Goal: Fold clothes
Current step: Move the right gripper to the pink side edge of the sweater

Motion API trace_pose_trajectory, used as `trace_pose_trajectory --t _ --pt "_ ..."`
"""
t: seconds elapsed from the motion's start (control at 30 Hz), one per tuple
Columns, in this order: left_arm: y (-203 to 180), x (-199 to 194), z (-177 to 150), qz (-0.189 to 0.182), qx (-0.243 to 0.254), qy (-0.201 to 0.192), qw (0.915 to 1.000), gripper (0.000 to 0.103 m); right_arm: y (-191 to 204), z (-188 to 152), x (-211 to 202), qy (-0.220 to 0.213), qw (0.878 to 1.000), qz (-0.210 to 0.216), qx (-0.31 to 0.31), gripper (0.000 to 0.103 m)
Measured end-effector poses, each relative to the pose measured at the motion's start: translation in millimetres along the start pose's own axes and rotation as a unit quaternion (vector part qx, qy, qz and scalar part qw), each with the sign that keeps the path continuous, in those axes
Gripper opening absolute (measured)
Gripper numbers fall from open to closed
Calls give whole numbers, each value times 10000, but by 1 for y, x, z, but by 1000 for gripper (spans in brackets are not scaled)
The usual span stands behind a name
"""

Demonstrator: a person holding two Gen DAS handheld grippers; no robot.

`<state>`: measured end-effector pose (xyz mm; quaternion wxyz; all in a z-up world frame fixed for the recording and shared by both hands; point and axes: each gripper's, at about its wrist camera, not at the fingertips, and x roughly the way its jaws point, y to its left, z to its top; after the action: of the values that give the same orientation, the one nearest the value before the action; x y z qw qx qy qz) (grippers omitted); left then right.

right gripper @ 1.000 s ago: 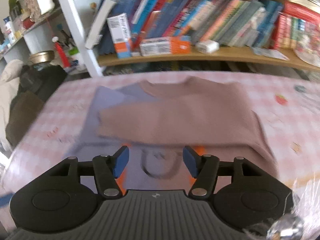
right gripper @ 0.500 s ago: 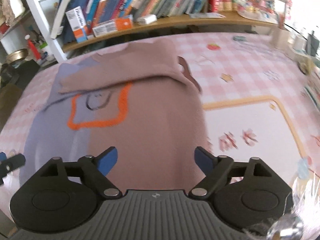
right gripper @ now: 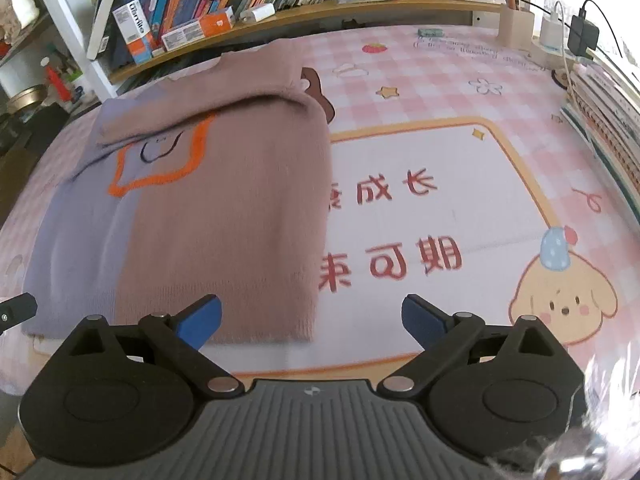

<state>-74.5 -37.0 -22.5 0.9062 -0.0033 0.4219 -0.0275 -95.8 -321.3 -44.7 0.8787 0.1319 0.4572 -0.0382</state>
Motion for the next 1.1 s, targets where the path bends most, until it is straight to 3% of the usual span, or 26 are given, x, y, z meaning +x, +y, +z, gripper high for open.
trace_pose_trajectory --t 0.23,0.47,0.7,0.87,0.97,1.1 --pt "8 -8 -8 162 -203 13 9997 99 -6 -8 -6 24 10000 -25 -1 97" --pt "17 -3 -10 -49 -163 27 9999 99 -10 -6 -3 -29 9998 -70 163 97" --pt "38 7 0 314 -358 74 9988 99 -8 -2 1 2 9996 -78 279 94" --pt "53 16 0 481 -482 198 9975 96 -2 1 6 32 9995 -82 298 75" --pt "60 20 1 477 -556 220 9971 87 2 3 9 31 9995 -181 251 67" --pt "68 28 3 413 -696 312 9962 61 5 7 12 37 9993 -324 182 56"
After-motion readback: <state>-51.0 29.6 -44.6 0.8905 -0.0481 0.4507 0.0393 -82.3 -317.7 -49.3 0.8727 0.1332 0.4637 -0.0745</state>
